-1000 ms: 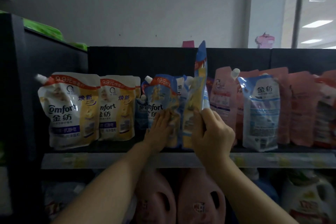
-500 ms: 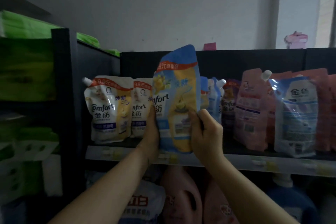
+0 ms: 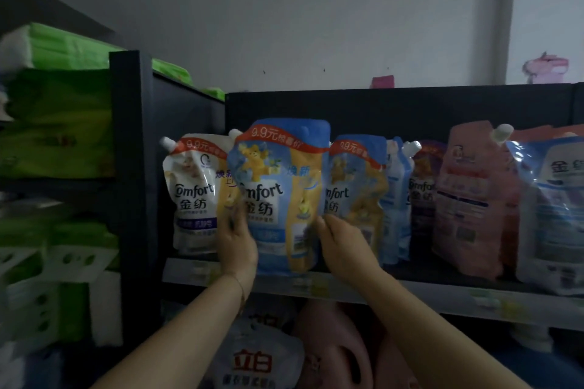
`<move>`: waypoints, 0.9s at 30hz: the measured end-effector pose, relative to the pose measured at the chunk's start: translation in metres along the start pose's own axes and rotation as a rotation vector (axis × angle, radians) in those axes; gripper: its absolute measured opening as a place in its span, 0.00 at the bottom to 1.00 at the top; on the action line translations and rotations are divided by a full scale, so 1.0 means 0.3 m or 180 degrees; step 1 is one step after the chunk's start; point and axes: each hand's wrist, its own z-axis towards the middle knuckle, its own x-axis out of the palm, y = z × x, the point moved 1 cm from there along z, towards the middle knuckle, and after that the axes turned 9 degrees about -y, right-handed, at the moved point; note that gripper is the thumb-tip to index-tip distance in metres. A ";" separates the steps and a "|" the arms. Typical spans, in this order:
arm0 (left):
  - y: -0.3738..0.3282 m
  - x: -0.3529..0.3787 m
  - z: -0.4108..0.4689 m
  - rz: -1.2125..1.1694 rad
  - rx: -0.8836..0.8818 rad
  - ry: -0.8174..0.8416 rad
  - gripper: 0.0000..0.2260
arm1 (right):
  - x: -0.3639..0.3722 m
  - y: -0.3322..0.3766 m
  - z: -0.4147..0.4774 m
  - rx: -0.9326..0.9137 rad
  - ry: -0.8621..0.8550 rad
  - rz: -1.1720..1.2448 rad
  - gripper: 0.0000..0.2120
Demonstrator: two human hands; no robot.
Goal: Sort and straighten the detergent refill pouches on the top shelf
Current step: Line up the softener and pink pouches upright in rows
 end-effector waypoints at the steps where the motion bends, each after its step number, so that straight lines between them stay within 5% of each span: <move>1: 0.001 -0.005 0.010 -0.0029 -0.0146 -0.0208 0.16 | 0.005 -0.015 0.003 -0.0198 0.0093 -0.0059 0.16; 12: 0.072 -0.001 0.118 0.0340 -0.0256 -0.0503 0.16 | -0.042 -0.206 0.079 -0.0596 0.1782 -0.2051 0.25; 27: 0.149 -0.020 0.243 0.1653 -0.0159 -0.0741 0.28 | -0.200 -0.448 0.128 -0.0528 0.1928 -0.2825 0.27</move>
